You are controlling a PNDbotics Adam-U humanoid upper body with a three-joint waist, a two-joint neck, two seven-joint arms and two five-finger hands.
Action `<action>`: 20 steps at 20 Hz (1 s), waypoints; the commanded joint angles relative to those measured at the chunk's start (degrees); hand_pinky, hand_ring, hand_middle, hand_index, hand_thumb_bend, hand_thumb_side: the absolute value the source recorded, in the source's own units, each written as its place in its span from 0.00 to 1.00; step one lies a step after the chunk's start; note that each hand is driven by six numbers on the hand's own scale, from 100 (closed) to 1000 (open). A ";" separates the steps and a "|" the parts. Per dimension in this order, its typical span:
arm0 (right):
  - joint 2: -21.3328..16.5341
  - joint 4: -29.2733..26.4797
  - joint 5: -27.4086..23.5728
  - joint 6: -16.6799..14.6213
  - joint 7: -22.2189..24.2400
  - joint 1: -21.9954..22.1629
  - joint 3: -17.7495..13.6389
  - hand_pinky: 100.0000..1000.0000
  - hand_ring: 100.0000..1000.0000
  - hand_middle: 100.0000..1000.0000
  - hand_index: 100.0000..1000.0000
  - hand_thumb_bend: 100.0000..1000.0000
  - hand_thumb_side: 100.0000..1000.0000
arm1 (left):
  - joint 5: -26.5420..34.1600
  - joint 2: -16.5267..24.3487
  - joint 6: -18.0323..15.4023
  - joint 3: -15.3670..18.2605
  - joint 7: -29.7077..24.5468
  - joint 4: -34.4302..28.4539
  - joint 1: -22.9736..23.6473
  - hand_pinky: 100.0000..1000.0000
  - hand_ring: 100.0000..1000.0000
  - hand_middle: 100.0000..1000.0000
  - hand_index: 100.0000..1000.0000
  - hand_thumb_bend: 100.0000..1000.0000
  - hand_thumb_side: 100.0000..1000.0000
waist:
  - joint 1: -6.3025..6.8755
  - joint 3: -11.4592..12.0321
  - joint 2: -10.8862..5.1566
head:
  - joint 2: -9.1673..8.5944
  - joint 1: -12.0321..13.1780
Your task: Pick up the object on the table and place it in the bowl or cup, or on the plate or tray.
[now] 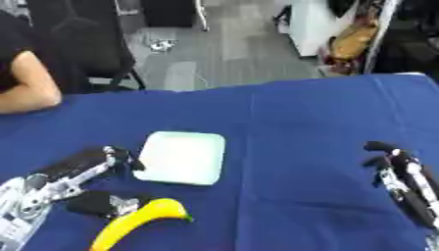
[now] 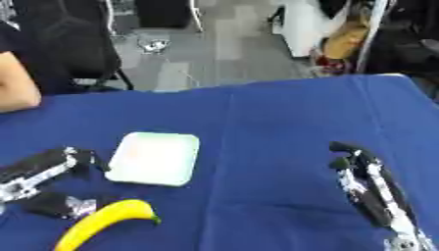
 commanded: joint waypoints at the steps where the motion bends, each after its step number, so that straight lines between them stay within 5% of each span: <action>1: -1.10 -0.69 0.10 -0.07 -0.22 -0.46 -0.41 0.31 0.59 0.74 0.85 0.00 0.80 | 0.52 1.94 0.15 1.13 0.11 -1.24 -0.46 0.51 0.55 0.64 0.76 0.24 0.70 | -0.16 0.07 -1.30 | -1.01 -0.63; 20: -1.07 -0.81 -0.02 -0.12 -0.21 -0.57 -0.38 0.31 0.59 0.74 0.85 0.00 0.80 | -0.21 1.38 0.07 0.41 -0.78 -0.30 -0.72 0.50 0.53 0.63 0.76 0.23 0.68 | -0.24 -0.07 -1.35 | -1.22 -0.67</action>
